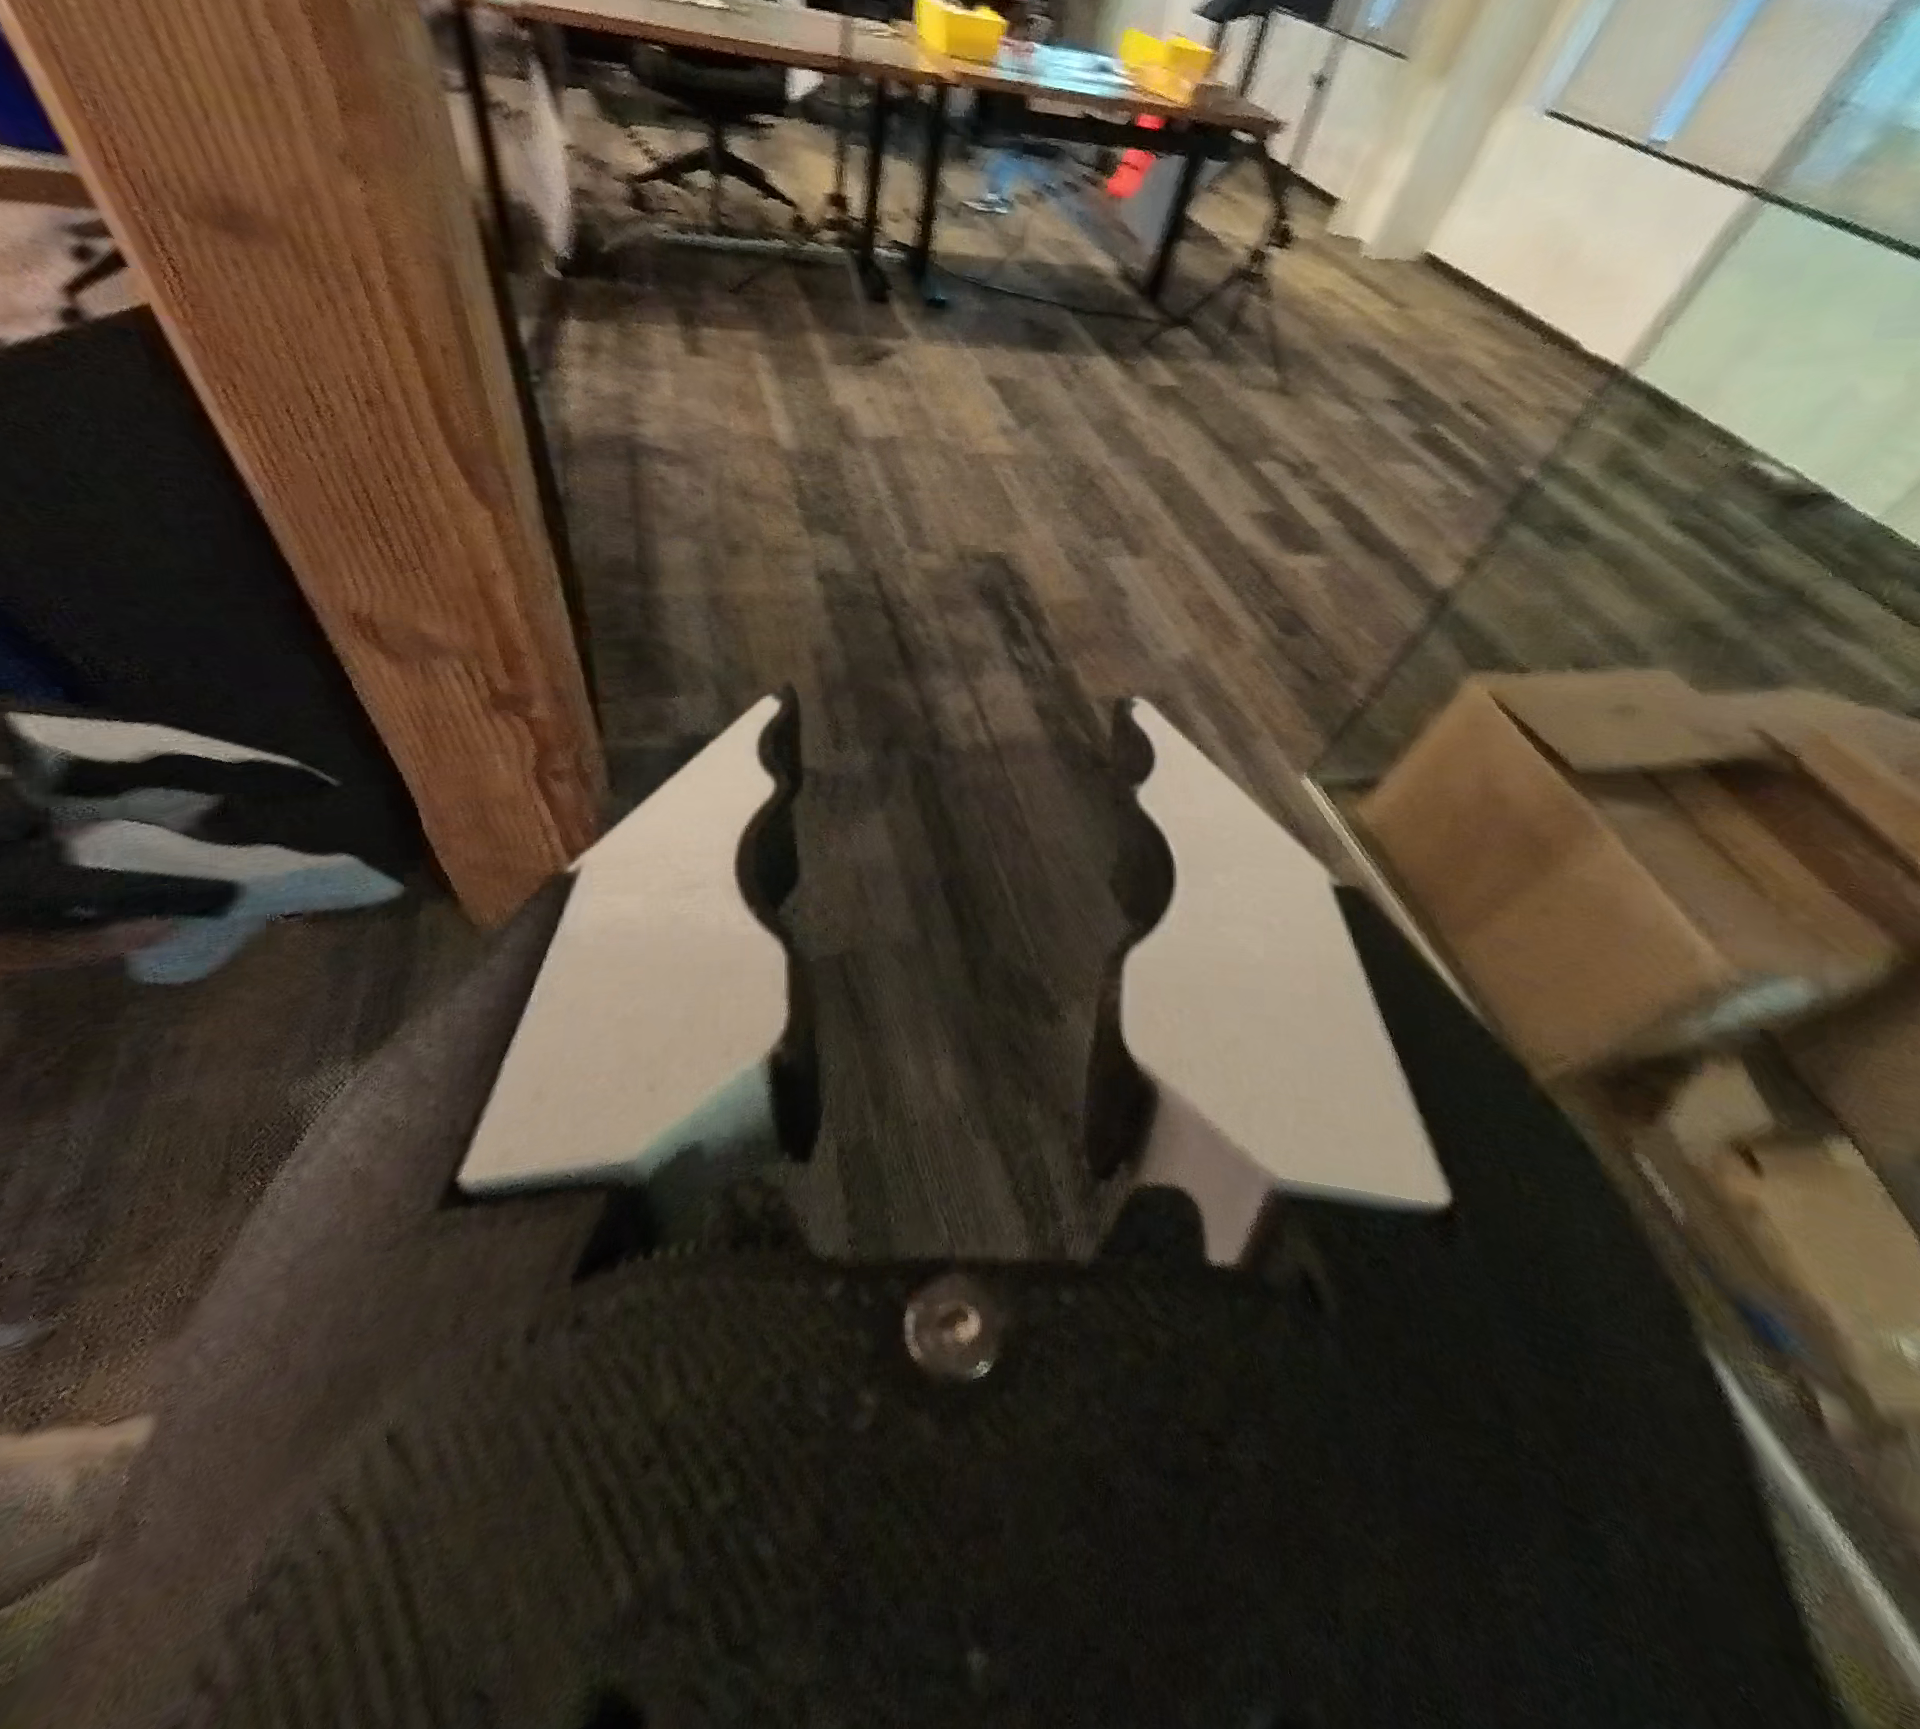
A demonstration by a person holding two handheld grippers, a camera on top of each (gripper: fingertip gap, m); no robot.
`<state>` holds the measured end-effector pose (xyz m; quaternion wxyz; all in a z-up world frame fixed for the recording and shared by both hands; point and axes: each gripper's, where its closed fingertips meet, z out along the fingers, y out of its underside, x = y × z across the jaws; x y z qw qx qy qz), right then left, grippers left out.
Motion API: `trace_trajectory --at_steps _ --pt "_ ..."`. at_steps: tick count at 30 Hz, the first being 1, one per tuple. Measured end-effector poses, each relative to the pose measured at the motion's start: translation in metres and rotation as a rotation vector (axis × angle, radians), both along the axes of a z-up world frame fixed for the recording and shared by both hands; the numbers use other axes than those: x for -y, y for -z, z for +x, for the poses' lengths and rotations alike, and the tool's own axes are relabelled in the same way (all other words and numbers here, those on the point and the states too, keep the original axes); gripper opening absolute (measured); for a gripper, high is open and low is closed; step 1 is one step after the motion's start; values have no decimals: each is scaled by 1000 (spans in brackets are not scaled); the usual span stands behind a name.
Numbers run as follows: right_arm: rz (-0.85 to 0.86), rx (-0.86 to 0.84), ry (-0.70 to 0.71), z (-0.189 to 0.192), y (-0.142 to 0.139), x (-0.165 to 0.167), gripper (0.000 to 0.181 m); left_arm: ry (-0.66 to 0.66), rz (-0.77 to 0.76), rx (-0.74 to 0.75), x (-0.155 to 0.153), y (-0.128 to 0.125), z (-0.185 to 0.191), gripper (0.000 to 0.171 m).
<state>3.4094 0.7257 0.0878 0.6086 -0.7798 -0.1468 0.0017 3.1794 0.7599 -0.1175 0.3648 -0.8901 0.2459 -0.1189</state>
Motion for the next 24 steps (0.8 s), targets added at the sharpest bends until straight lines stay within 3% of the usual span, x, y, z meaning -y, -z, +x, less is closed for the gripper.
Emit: trace_trajectory --at_steps 5,7,10,13,17,21,24 --pt "-116 15 -245 1 -2 -184 61 -243 -173 9 -174 99 10 64" --pt "-147 16 -303 7 13 -251 60 -374 -236 18 -244 163 4 67" --pt "-166 23 -284 37 55 -351 56 -542 -357 33 -334 290 -5 68" --pt "-243 -56 -273 63 120 -437 56 -624 -588 183 -398 415 7 67" --pt "-406 -126 -329 102 246 -552 37 -786 -559 185 -487 545 -29 68" --pt "-565 -149 -425 128 367 -664 37 -821 -572 55 -539 676 -89 66" --pt "-575 -60 -547 117 434 -738 37 -682 -528 -205 -564 741 -133 66"
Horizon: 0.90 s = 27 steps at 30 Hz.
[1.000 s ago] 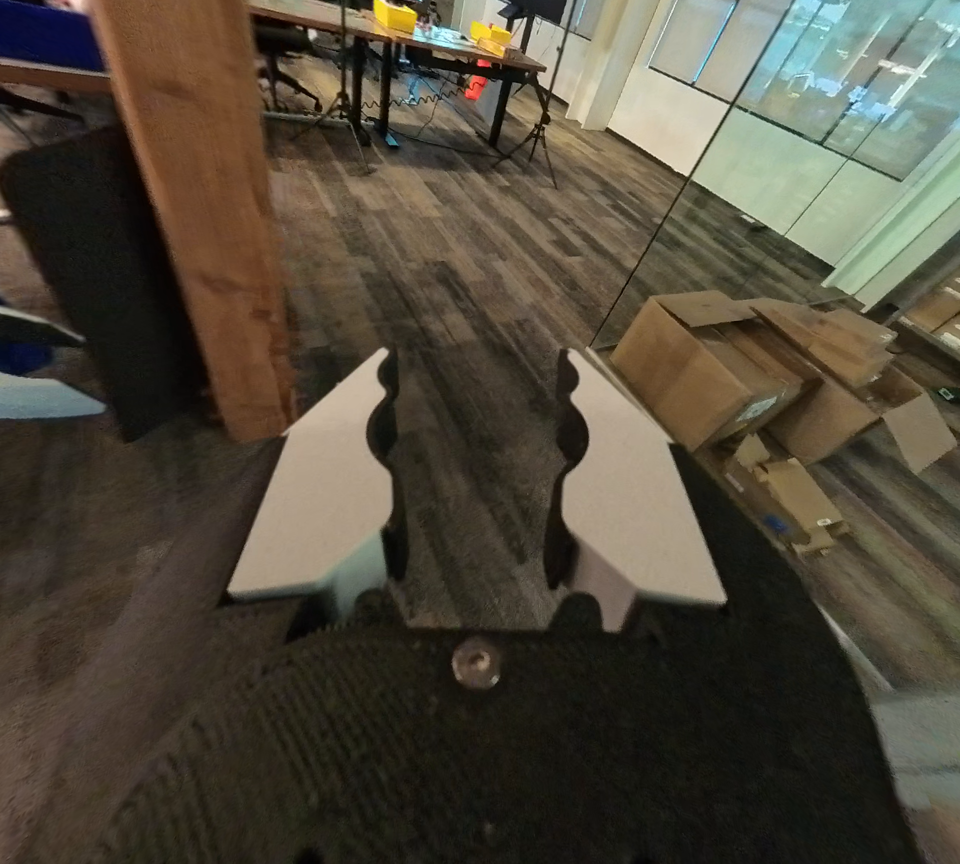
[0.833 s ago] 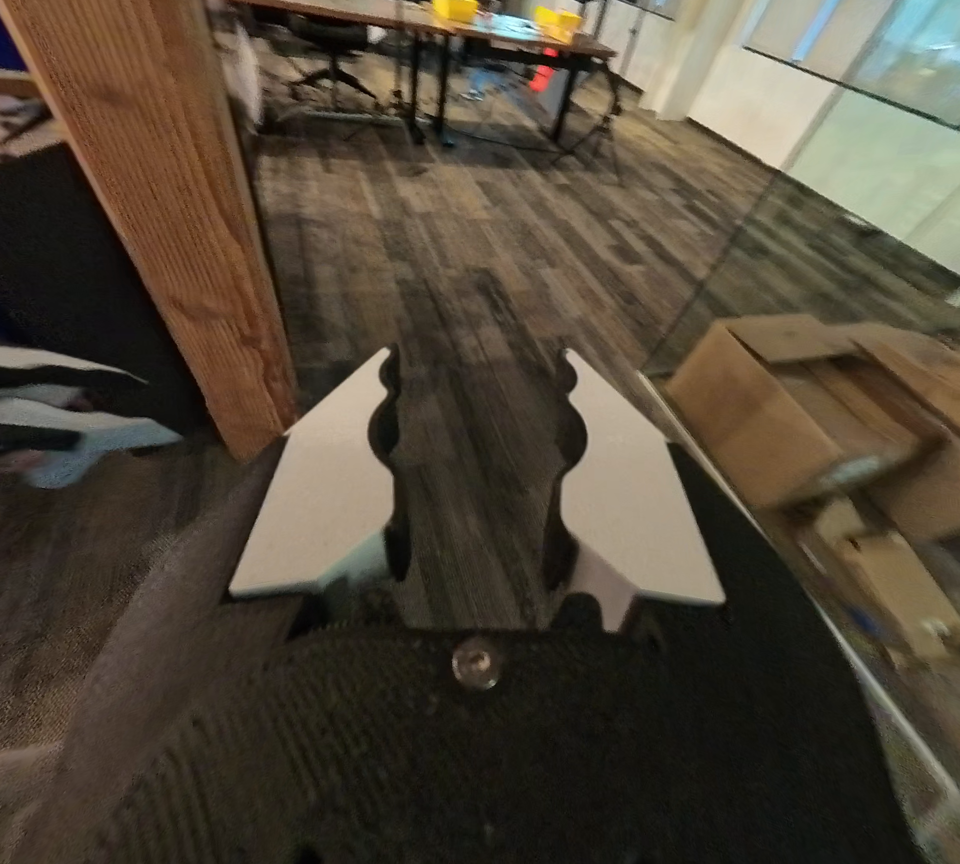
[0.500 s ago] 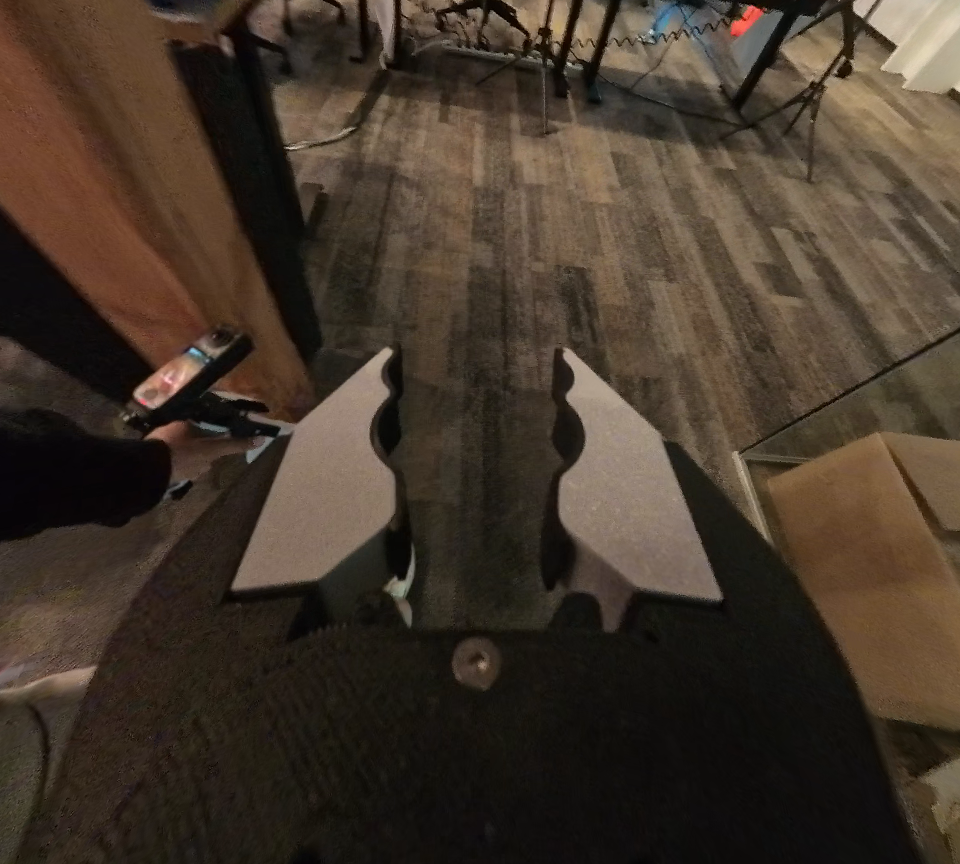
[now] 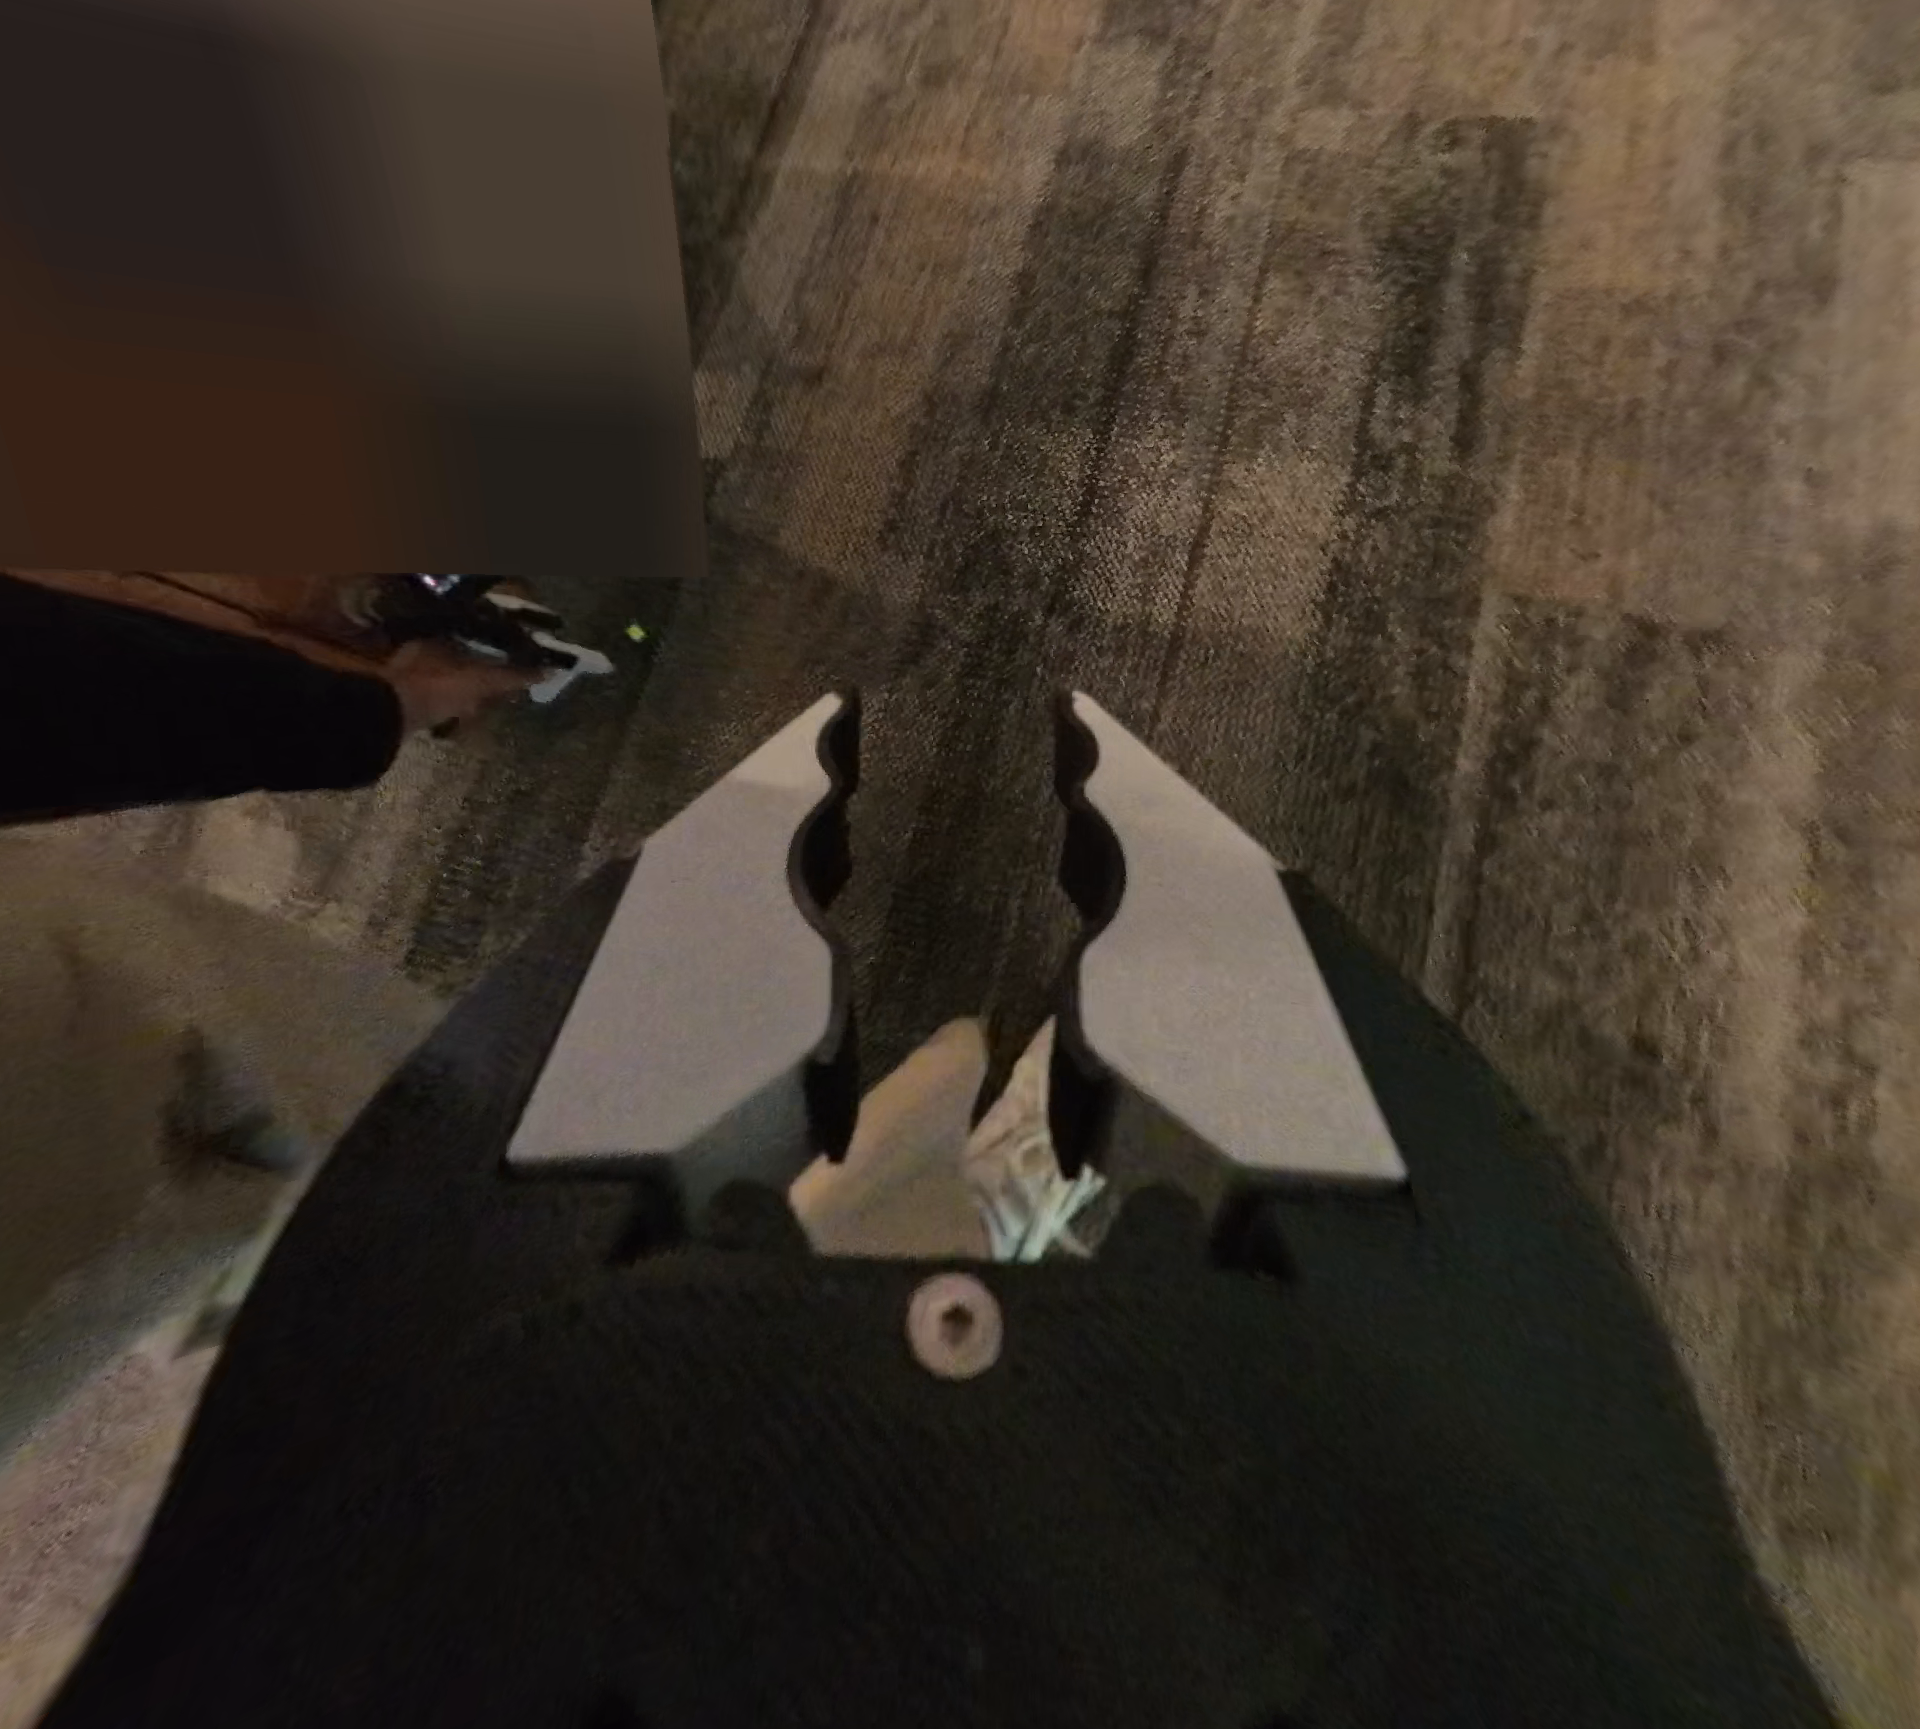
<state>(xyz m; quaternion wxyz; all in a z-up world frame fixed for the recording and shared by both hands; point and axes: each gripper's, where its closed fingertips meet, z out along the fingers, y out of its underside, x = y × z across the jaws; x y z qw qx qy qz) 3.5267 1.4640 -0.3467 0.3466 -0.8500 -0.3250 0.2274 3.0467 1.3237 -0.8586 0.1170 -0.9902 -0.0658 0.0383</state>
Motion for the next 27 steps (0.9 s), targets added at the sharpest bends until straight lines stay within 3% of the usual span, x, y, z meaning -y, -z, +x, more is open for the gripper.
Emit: trace_trajectory --at_steps 3,5,7,14,19,27 --pt "-47 -50 -156 -44 35 -42 40 17 37 -34 -21 30 -15 62" --pt "-60 -74 -241 -65 42 -56 40 14 74 -19 -33 39 -12 51" --pt "-50 -89 -286 -76 43 -66 39 18 40 -32 -33 50 -10 51" --pt "-63 -82 -350 -76 54 -77 41 -72 36 -107 -37 55 -20 41" --pt "-67 -107 -363 -76 56 -80 36 -112 8 -40 -35 70 -15 33" --pt "-77 -103 -382 -73 57 -74 31 -144 15 4 -38 70 -13 25"
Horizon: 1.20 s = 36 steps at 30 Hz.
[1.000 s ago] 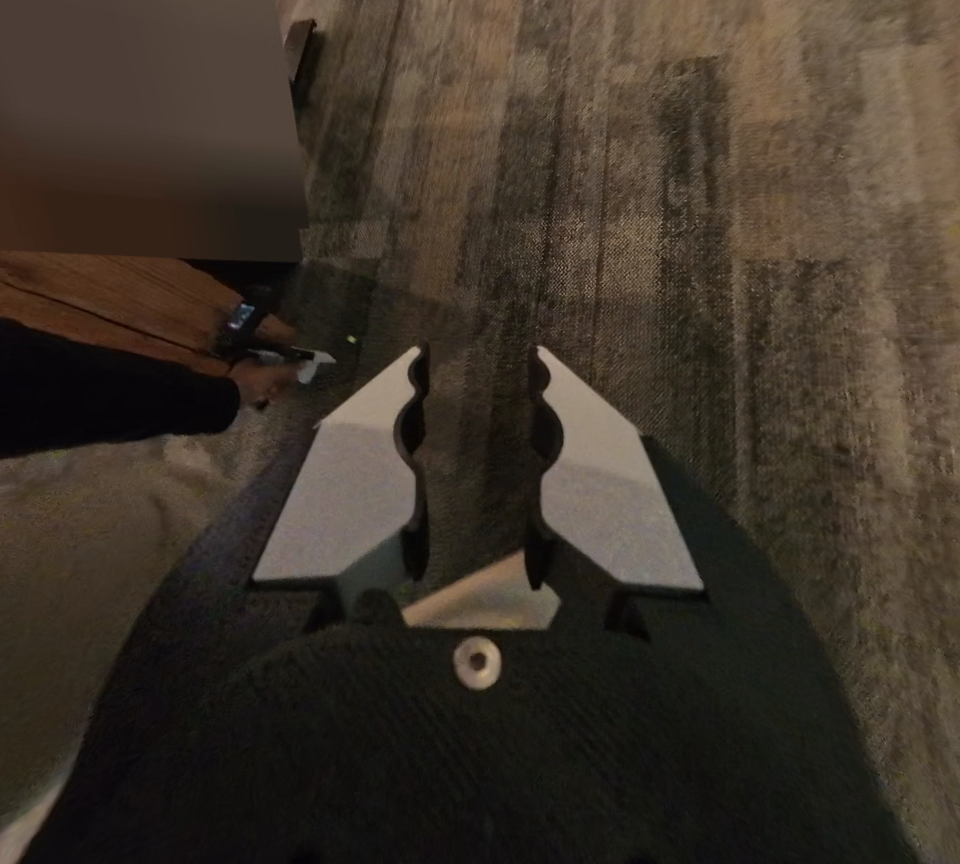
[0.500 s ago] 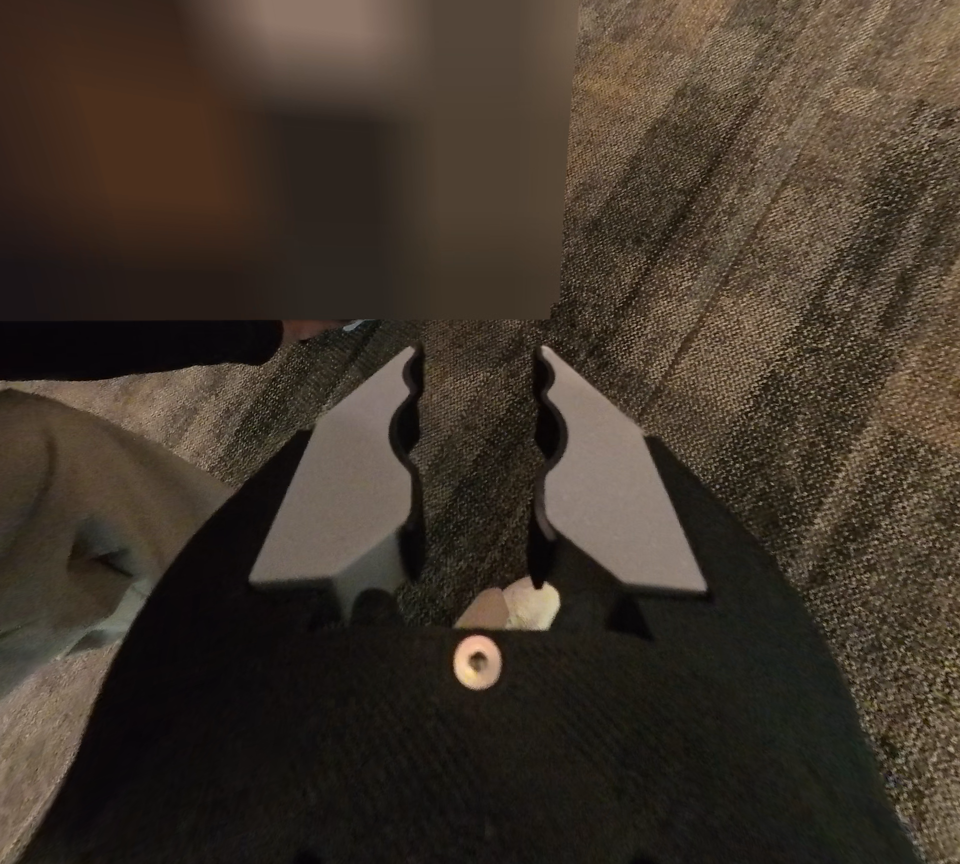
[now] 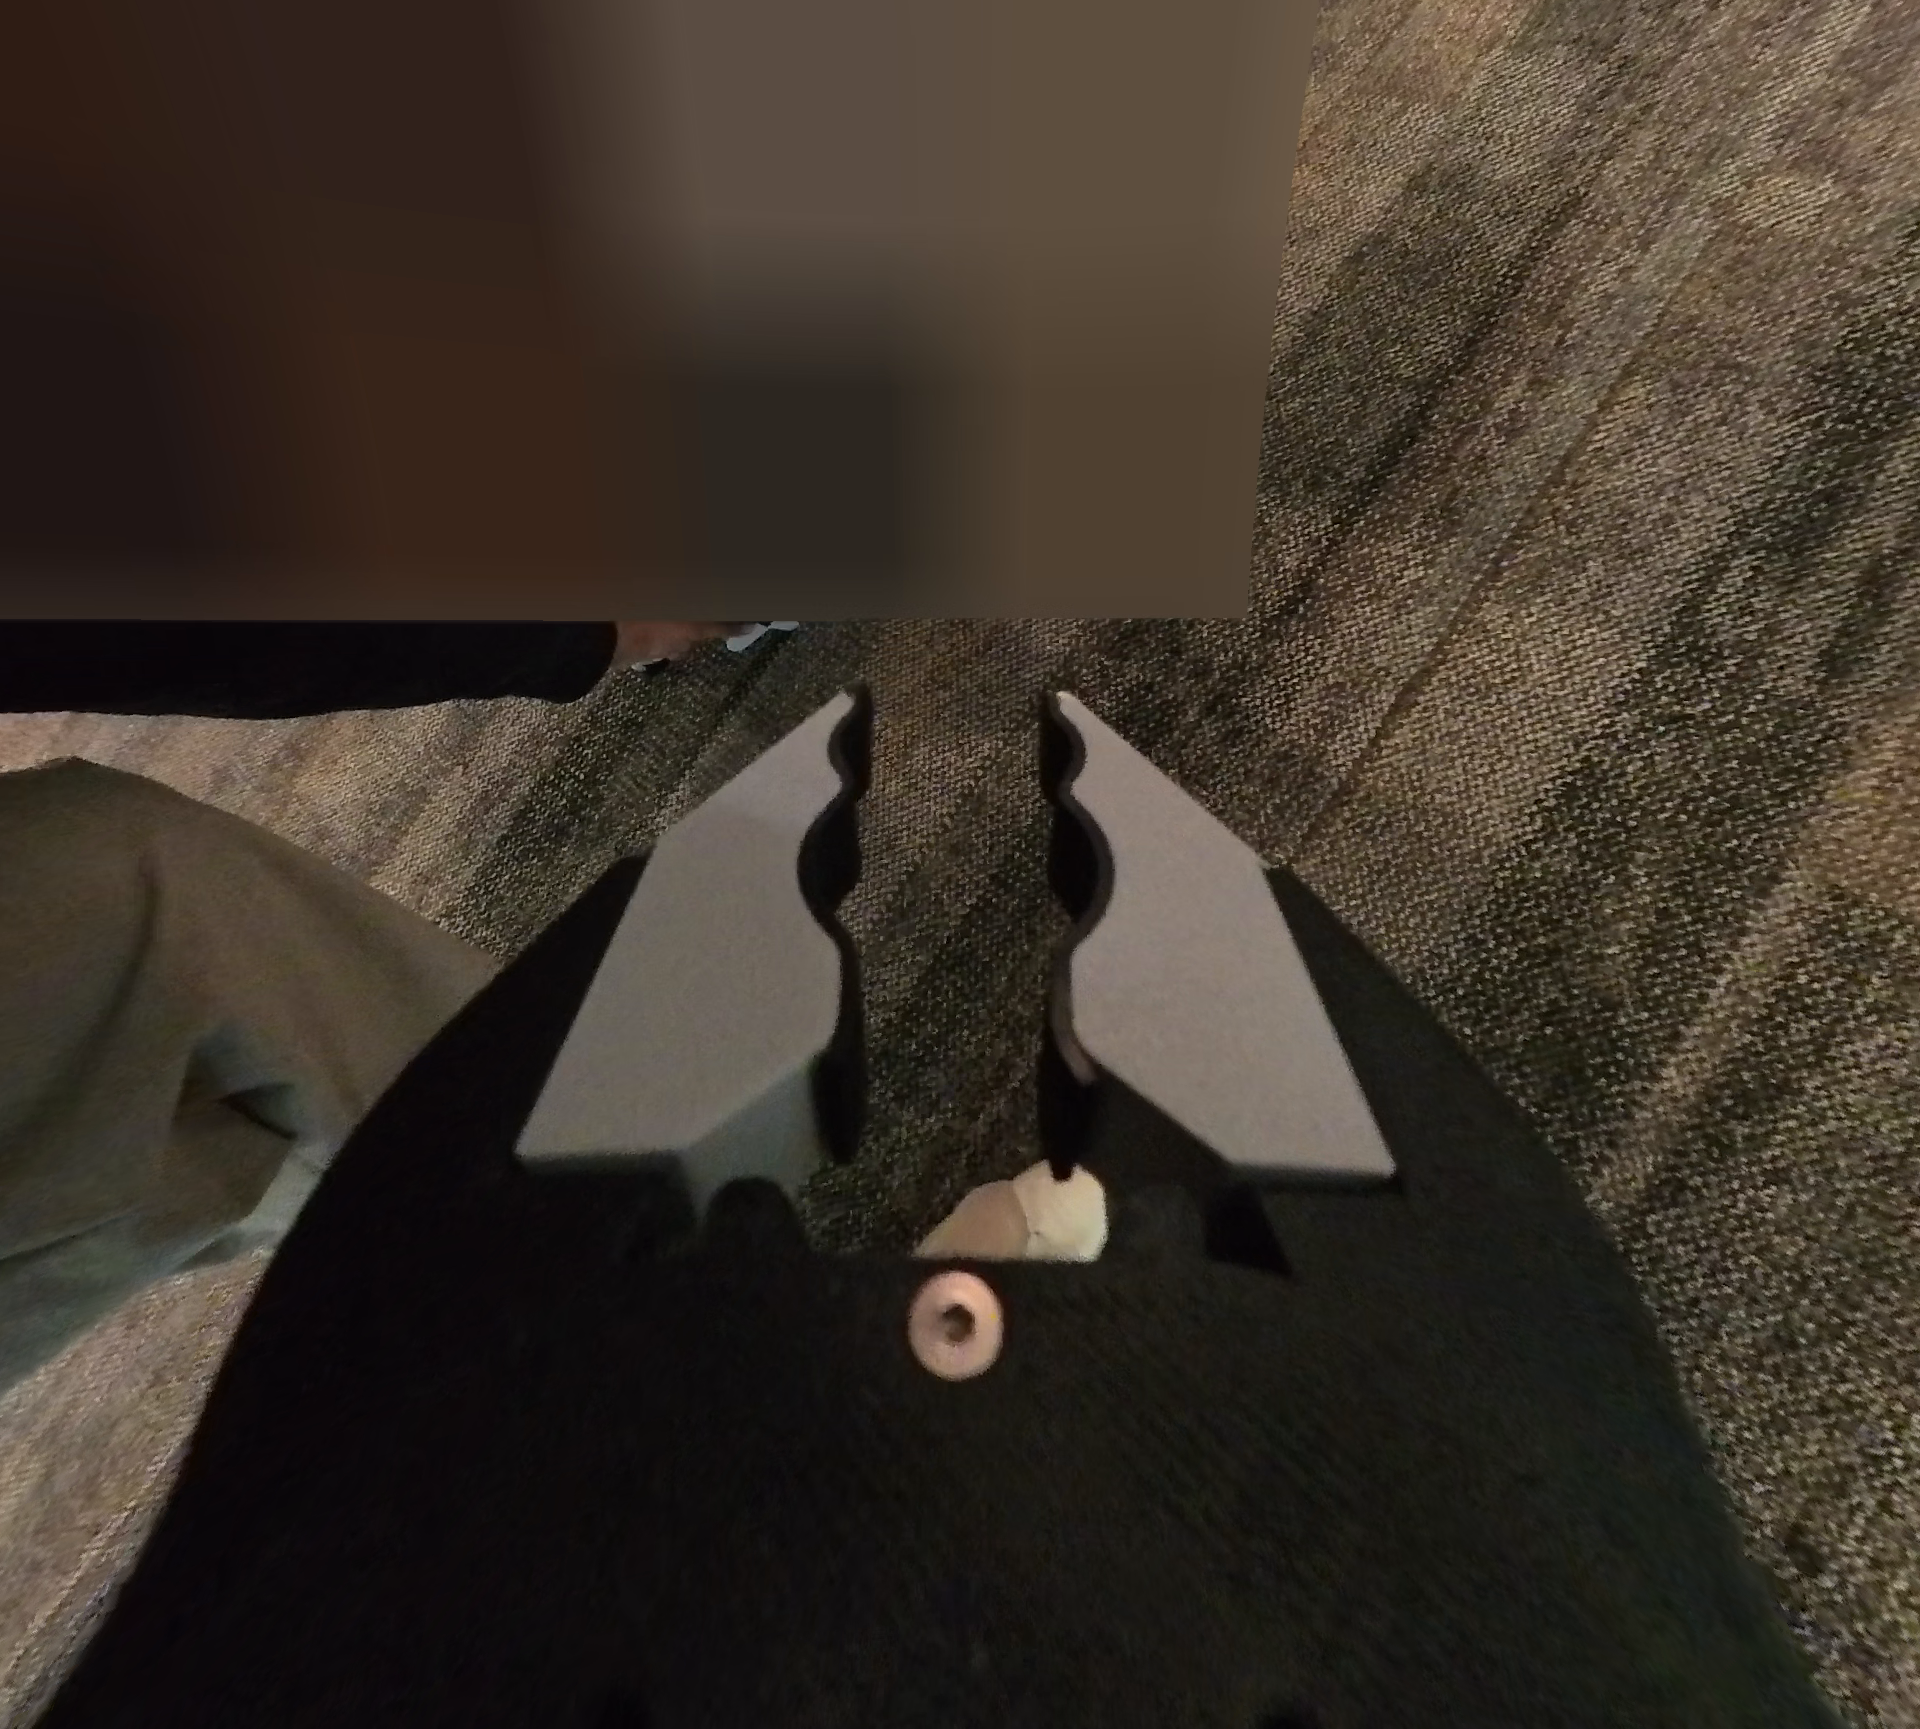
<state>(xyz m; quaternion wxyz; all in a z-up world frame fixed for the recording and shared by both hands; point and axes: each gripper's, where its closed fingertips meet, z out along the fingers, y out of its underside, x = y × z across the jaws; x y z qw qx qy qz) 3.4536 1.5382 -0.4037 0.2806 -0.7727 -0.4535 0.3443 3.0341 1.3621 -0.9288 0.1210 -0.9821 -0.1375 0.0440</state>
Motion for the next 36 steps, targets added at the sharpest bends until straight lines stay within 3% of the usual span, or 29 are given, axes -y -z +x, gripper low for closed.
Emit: trace_trajectory --at_steps 4,11,14,16,18,20,22,26,30,33,36 --pt "10 1 2 -1 1 0 31 -62 38 35 -6 -1 3 27" --pt "-8 11 18 2 2 8 31 -171 49 71 -4 -3 2 15" --pt "-39 -17 42 3 -6 11 31 -101 103 27 -11 -32 10 14" --pt "-48 -28 58 7 -22 21 28 4 186 -27 -26 -76 32 14" --pt "-61 -33 79 15 -47 32 22 105 295 -27 -45 -141 77 14" --pt "-66 -58 125 29 -84 41 19 185 424 25 -60 -230 137 14" --pt "-50 -98 206 48 -134 49 19 256 545 79 -69 -338 196 14" --pt "-60 -169 380 77 -249 84 21 495 742 99 -74 -579 298 14" --pt "-137 -193 352 70 -375 145 31 770 857 26 -50 -793 368 13" --pt "-119 -216 261 66 -450 180 36 922 945 -8 -18 -909 411 13" --pt "-122 -307 163 69 -508 198 33 1055 1021 -125 20 -979 448 13"
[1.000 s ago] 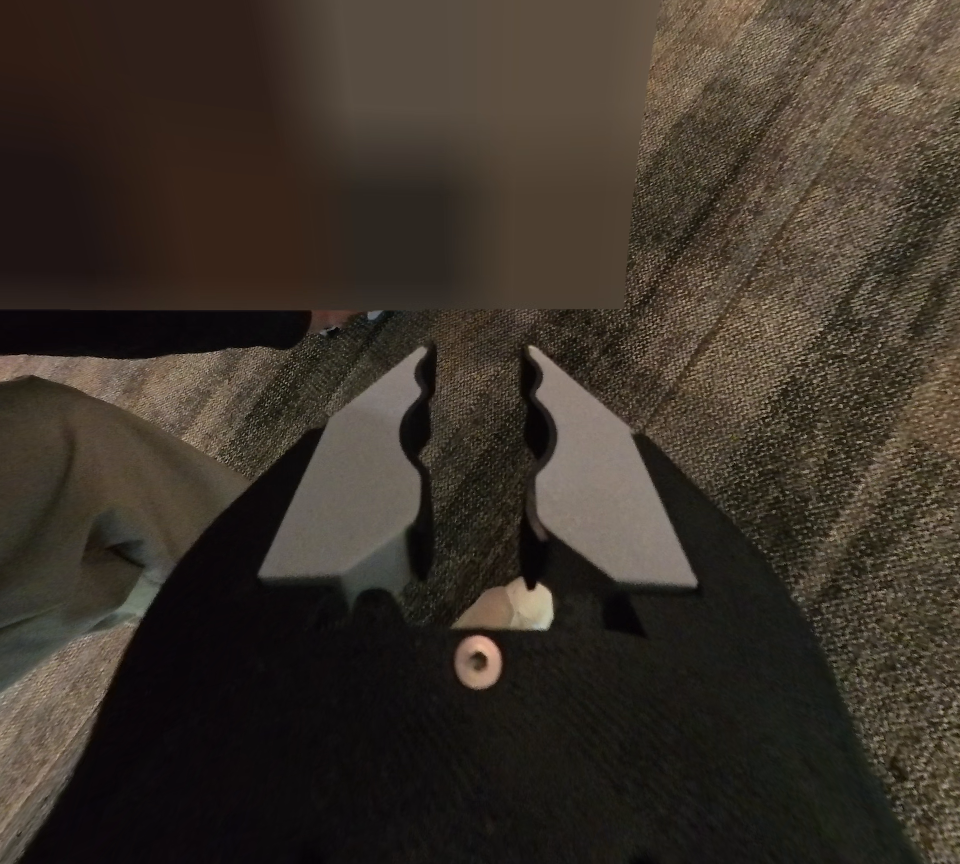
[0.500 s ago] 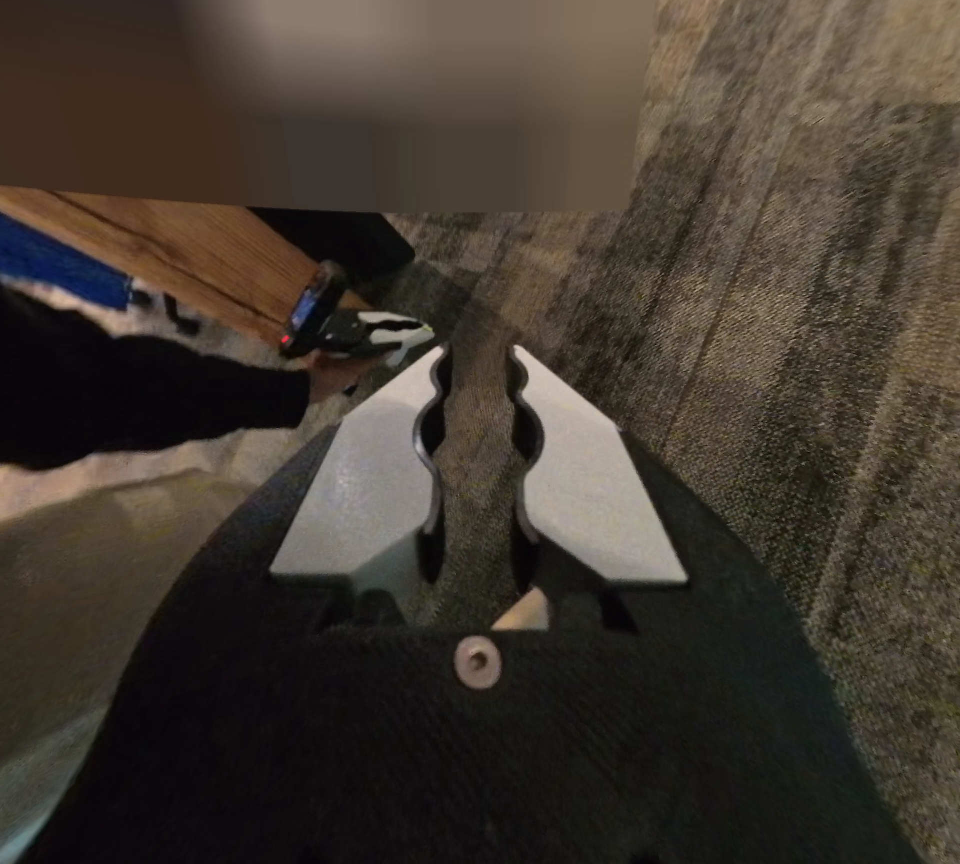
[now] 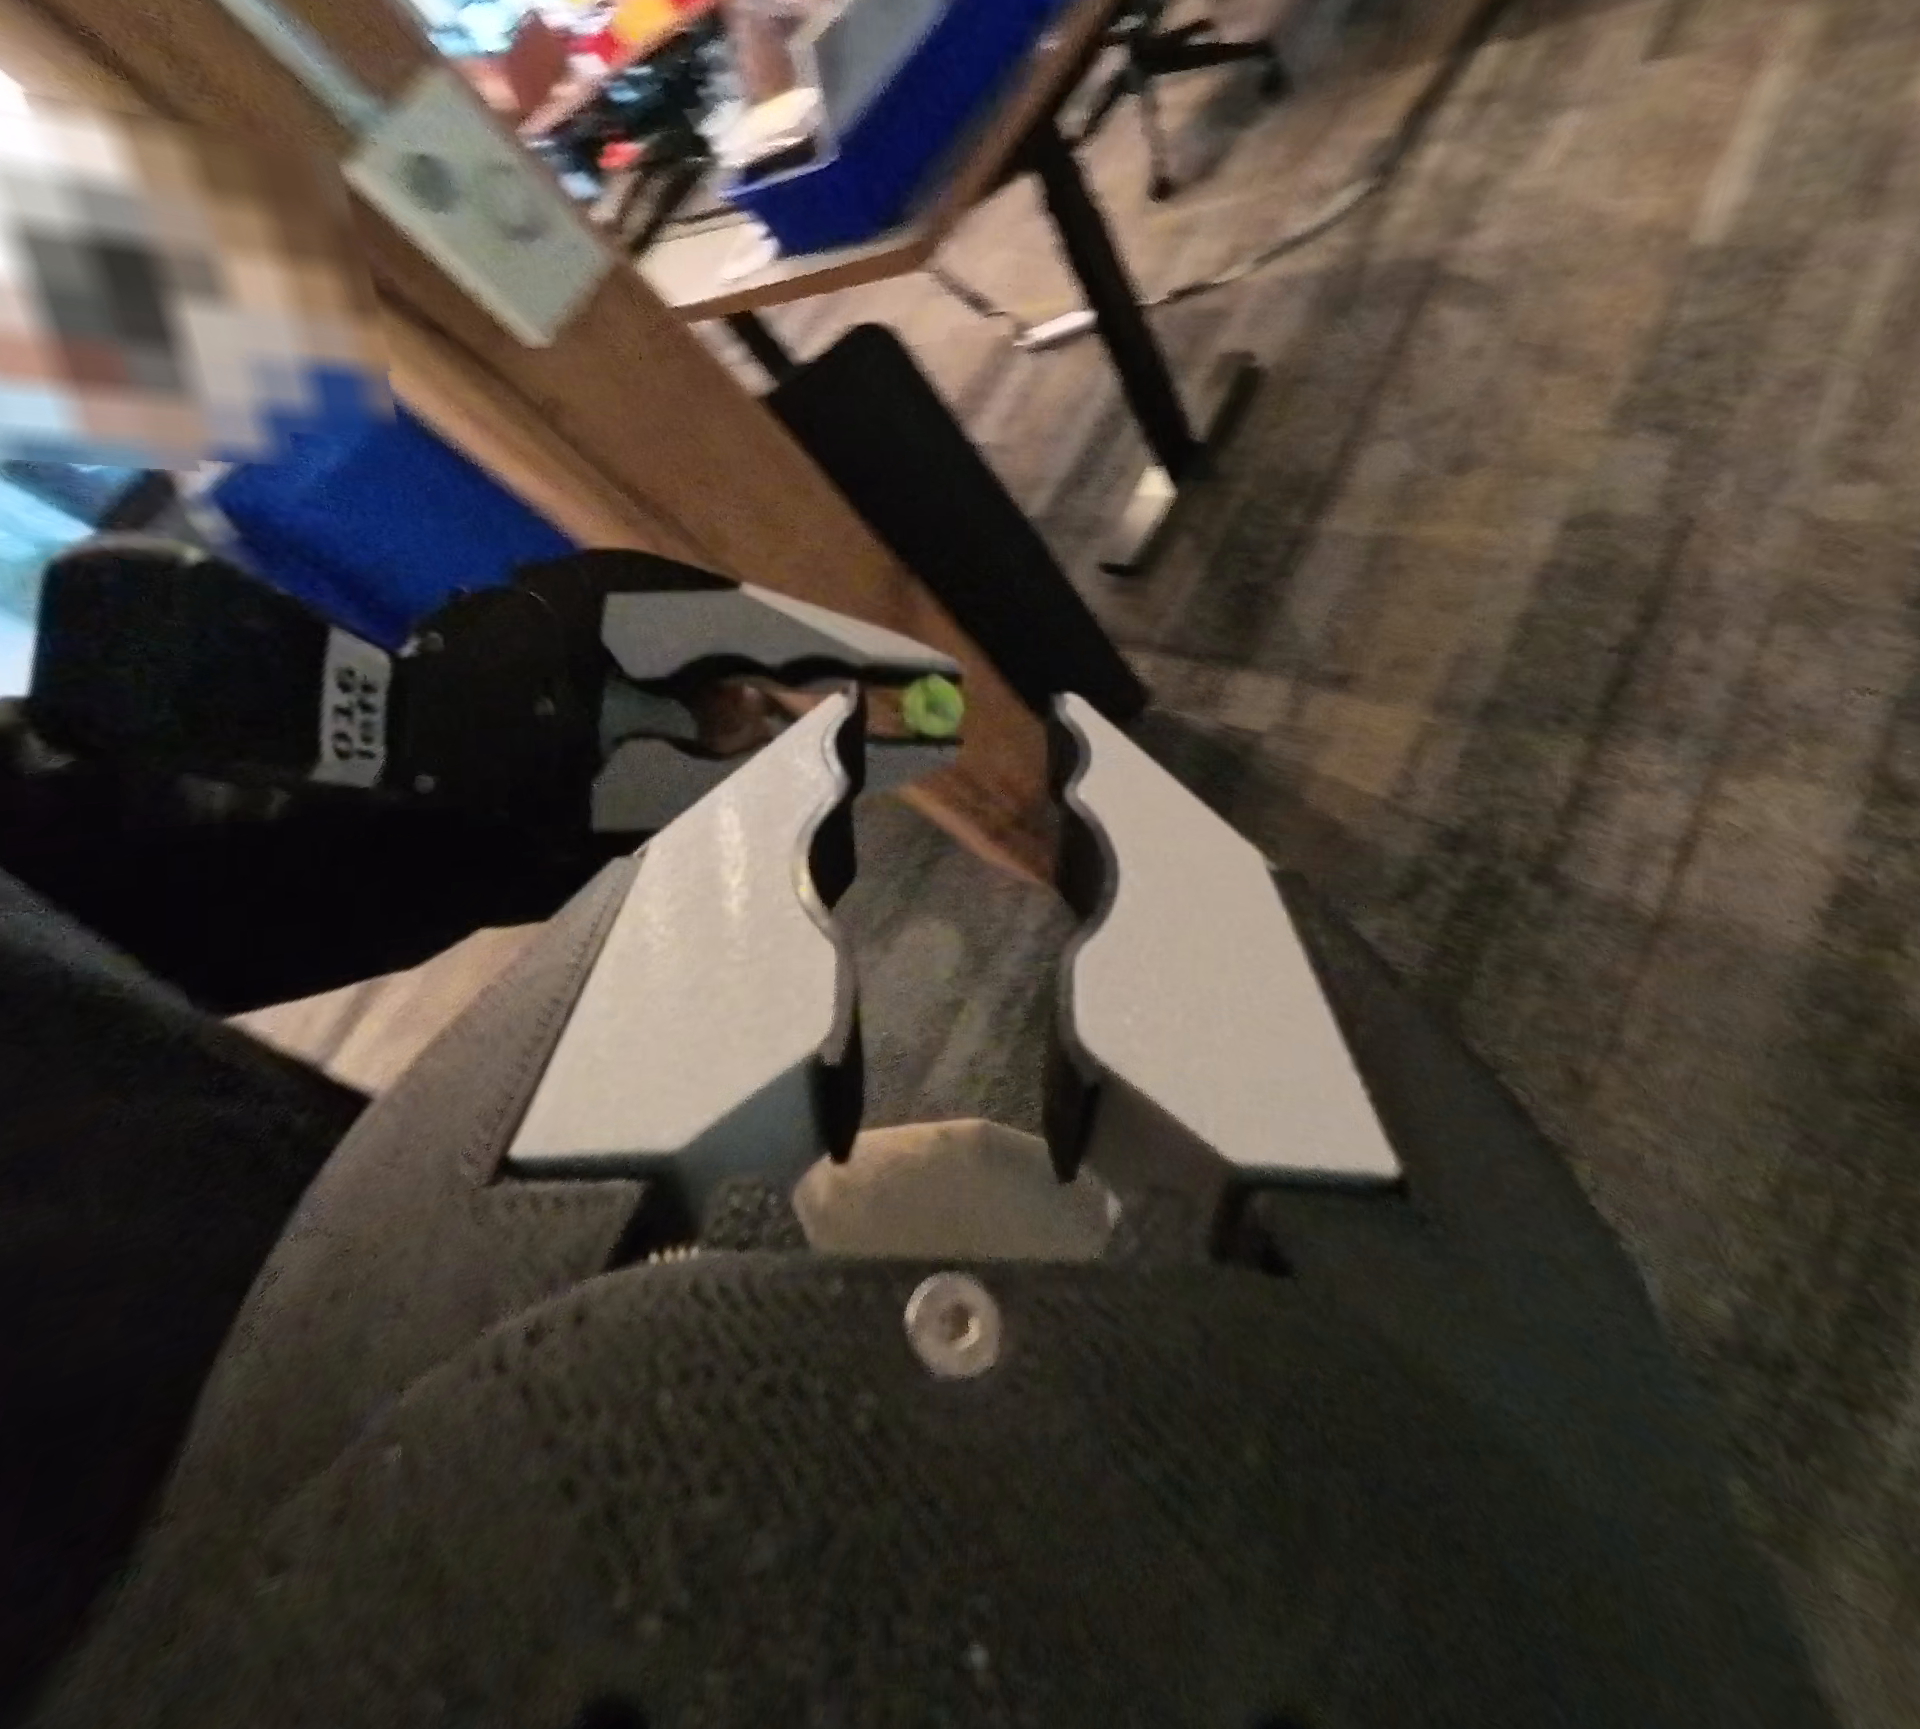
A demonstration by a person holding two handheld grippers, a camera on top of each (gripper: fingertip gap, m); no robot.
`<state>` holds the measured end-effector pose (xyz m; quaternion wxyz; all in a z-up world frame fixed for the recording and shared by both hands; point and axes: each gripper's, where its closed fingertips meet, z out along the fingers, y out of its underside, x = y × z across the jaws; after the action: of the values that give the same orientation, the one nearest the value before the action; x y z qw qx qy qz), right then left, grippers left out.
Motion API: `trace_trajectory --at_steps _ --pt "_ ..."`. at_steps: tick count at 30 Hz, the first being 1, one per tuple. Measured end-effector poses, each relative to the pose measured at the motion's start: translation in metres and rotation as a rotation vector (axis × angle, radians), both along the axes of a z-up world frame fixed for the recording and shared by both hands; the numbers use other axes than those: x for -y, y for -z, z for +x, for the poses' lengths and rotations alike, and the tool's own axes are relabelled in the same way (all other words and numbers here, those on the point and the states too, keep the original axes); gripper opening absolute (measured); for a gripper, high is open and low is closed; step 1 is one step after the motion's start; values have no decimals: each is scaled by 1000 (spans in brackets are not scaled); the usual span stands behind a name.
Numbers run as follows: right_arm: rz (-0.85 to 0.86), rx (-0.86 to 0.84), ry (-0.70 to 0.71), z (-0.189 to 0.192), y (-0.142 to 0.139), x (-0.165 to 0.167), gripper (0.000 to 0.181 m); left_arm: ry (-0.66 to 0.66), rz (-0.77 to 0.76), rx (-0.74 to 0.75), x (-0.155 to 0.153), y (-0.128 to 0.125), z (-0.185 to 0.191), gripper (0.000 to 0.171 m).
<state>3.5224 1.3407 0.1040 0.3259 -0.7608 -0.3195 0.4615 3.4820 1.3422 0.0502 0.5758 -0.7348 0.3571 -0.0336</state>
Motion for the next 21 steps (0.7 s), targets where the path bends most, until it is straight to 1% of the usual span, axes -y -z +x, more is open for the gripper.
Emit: trace_trajectory --at_steps 2,4,6,8,10,11,12,13,16,17,18,19,21 --pt "-27 -36 -135 0 -22 23 35 -18 61 -76 25 -27 17 13" --pt "7 -20 -265 4 -32 49 36 -74 111 -128 48 -51 29 13" --pt "68 -11 -336 8 -42 74 37 -145 134 -161 70 -67 38 13" --pt "60 -10 -406 13 -53 103 38 -187 161 -165 94 -88 53 14" --pt "51 2 -465 13 -60 131 36 -227 202 -218 117 -106 62 14" --pt "51 11 -500 13 -63 146 31 -254 216 -243 127 -113 61 14" --pt "49 4 -543 10 -70 160 18 -283 218 -263 140 -119 59 14" --pt "43 -16 -587 5 -78 176 14 -323 228 -274 152 -126 54 14" --pt "24 -27 -721 -20 -93 225 14 -441 215 -272 202 -142 29 14" --pt "31 -33 -755 -32 -98 242 14 -510 230 -255 221 -149 15 18" --pt "40 -40 -786 -45 -103 258 14 -583 239 -228 243 -153 -1 28" --pt "43 -50 -819 -60 -107 276 14 -647 223 -186 267 -153 -18 34" --pt "27 -73 -889 -95 -112 317 14 -775 146 -58 322 -142 -53 40"
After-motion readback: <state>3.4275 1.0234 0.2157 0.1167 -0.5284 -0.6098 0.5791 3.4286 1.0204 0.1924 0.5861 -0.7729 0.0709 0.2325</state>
